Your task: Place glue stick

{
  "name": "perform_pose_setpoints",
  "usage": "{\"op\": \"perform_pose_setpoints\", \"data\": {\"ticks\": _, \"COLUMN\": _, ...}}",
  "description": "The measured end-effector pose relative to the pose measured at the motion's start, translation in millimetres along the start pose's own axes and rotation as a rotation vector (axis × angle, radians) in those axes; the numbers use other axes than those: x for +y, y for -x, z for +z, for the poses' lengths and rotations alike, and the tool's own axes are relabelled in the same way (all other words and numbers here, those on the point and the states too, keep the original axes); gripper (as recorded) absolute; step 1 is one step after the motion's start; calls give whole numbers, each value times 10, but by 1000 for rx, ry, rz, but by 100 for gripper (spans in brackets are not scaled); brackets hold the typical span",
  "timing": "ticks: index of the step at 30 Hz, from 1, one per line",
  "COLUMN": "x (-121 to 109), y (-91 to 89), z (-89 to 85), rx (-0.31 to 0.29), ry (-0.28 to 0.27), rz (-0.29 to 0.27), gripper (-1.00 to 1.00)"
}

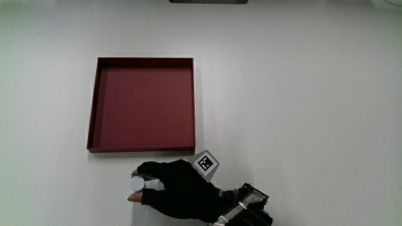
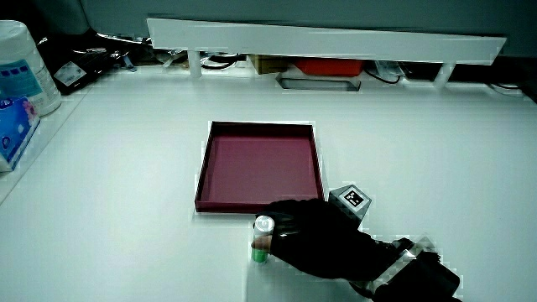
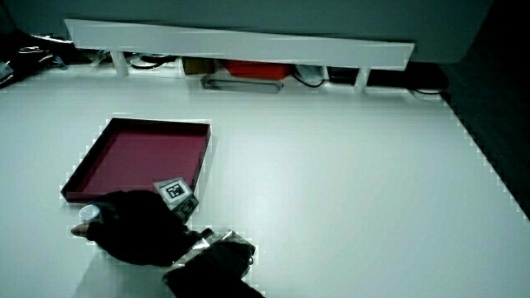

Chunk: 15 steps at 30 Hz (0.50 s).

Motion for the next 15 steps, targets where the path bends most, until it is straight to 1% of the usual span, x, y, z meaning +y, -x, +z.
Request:
{"op": "perform_pose_setpoints", "data": {"ticks": 1, "x": -1, "y": -1, "z": 1, "rx": 3, "ry": 0, "rz": -4, "gripper": -6}}
{"op": "perform_pose_setpoints", "data": {"ticks": 2, "x": 1, "y": -4, "z": 2, "rx": 1, "ry": -3, "rz": 13, "gripper": -9}}
{"op": "perform_pose_setpoints", "data": {"ticks": 3, "x": -3, "y": -12, "z": 3, "rx": -10, "ry": -4, "rz": 9, "gripper": -12}}
{"op": "perform_pose_setpoints", "data": {"ticks": 4, "x": -5, "y": -25, "z": 3, "rx": -5, "ry": -1, "rz": -4, "gripper": -15}}
{"op": "perform_pose_setpoints", "data": {"ticks": 6, "x": -4, "y": -11, "z": 3, "rx": 5, "ry": -2, "rz": 5, "gripper": -21}}
{"op": "perform_pose_setpoints", "data": {"ticks": 8, "x": -8, "y": -11, "z": 2, "rx": 10, "ry": -1, "rz": -10, "gripper": -26}}
{"op": "perform_pose_setpoints", "data": {"ticks": 9, "x": -8, "y": -18, "z": 6, "rx": -5, "ry": -1, "rz": -10, "gripper": -29}}
{"op": "perform_pose_setpoints", "data": {"ticks": 12, "x": -11, "y": -22, "z": 5, "rx": 11, "ry": 0, "rz": -9, "gripper": -38}}
{"op": "perform_pose_setpoints", "data": {"ticks": 13, "x": -11, "y": -15, "z": 1, "rx": 32, "ry": -5, "rz": -2, "gripper": -41}}
{"op": "perform_pose_setpoints", "data": {"ticks": 14, "x": -12, "y": -26, "z": 3, "rx": 14, "ry": -3, "rz": -2, "gripper": -44}}
{"op": "perform_pose_setpoints", "data": {"ticks": 15, "x": -12, "y": -24, "z": 1, "rx": 20, "ry": -2, "rz": -3, "gripper": -47}}
